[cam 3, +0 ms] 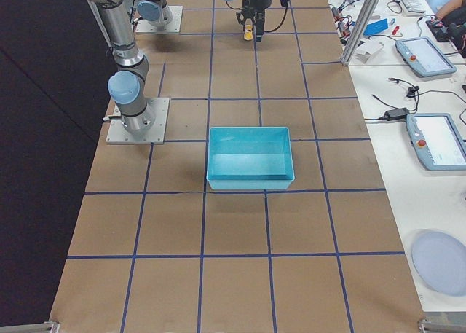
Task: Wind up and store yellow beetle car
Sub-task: 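Drag the held car backward along the table to wind it up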
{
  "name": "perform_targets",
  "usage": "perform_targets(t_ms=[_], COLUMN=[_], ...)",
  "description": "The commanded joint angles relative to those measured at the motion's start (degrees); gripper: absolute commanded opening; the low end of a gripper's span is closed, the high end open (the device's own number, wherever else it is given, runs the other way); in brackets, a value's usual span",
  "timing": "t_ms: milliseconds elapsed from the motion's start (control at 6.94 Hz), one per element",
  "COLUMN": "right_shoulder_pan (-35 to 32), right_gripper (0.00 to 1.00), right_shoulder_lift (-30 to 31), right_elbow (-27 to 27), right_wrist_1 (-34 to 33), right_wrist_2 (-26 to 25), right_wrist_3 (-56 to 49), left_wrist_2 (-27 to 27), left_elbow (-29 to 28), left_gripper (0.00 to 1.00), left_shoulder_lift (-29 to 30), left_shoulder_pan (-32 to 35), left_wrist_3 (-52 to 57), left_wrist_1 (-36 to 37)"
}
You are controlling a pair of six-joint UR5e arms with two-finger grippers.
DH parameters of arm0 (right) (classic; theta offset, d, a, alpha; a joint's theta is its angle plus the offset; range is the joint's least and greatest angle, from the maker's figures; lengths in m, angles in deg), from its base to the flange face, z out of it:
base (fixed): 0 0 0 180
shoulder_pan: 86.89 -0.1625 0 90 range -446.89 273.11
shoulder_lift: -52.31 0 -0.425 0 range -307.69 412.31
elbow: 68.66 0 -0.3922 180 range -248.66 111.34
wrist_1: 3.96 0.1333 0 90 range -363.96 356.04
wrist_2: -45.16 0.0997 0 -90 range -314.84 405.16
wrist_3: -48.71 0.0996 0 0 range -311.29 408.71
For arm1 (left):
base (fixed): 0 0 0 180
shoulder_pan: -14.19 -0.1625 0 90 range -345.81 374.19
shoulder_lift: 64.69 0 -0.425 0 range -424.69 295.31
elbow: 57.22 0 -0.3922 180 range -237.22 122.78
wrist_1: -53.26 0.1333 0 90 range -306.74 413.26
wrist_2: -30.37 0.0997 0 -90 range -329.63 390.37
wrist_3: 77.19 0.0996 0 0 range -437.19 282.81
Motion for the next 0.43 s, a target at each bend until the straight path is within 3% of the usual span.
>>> perform_targets(t_ms=[0, 288], right_shoulder_pan=[0.0, -0.1], right_gripper=[1.0, 1.0], right_shoulder_lift=[-0.1, 0.0], right_elbow=[0.0, 0.0], right_wrist_1=[0.0, 0.0], right_wrist_2=[0.0, 0.1], right_wrist_3=[0.0, 0.0], left_wrist_2=[0.0, -0.1], left_elbow=[0.0, 0.3], left_gripper=[0.28, 0.28], left_shoulder_lift=[0.0, 0.0], left_shoulder_pan=[-0.4, -1.5], left_wrist_3=[0.0, 0.2], left_wrist_1=[0.1, 0.2])
